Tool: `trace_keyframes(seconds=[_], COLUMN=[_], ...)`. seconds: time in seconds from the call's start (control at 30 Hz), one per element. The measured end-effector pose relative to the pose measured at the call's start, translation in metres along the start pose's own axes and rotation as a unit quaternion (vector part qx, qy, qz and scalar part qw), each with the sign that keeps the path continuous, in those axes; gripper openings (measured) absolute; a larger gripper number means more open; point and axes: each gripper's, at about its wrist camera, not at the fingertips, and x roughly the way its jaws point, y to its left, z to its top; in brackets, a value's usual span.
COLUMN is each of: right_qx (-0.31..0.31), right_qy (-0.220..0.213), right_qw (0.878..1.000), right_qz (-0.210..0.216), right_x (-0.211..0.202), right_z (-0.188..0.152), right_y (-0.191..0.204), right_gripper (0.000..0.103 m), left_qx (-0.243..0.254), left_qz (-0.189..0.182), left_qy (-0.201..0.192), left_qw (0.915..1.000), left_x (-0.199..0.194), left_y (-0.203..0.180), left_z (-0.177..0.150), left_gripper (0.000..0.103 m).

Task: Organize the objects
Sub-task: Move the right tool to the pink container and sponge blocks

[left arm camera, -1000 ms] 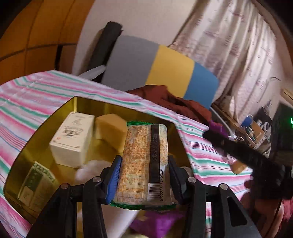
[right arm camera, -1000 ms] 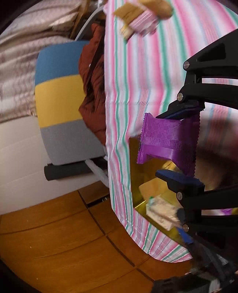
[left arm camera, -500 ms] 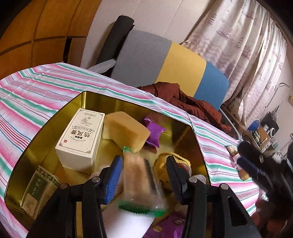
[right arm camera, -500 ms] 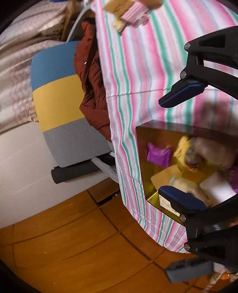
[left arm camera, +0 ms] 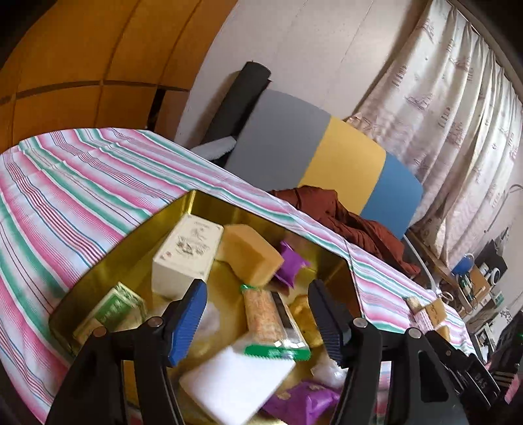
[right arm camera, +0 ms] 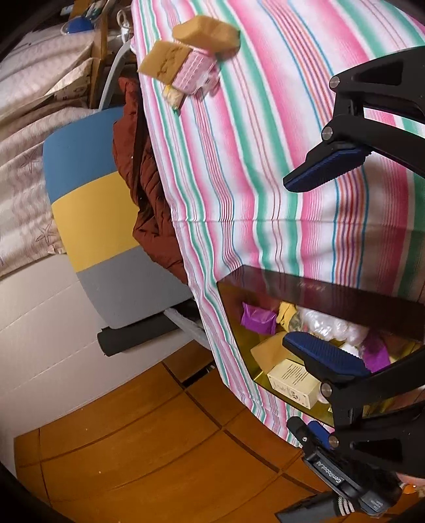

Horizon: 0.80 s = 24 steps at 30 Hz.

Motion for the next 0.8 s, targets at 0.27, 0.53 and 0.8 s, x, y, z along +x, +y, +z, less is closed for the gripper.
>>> trace_keyframes(seconds=[0.27, 0.53, 0.8], right_qx=[-0.008, 0.01, 0.032], right_qy=[0.0, 0.007, 0.021], right_qw=[1.0, 0.999, 0.995], right_qz=[-0.02, -0.051, -0.092], right_x=[-0.01, -0.016, -0.021], right_z=[-0.006, -0.01, -0.017], right_y=[-0.012, -0.042, -0.086], right_gripper=[0.088, 0.088, 0.088], left_qx=[0.075, 0.143, 0.192], left_qz=[-0.051, -0.101, -0.149], left_qy=[0.03, 0.071, 0.118], left_qw=[0.9955, 0.982, 0.9629], left_x=[-0.002, -0.002, 0.0], left_y=[-0.048, -0.096, -0.134], left_z=[-0.022, -0.05, -0.078], left_gripper=[0.065, 0.065, 0.065])
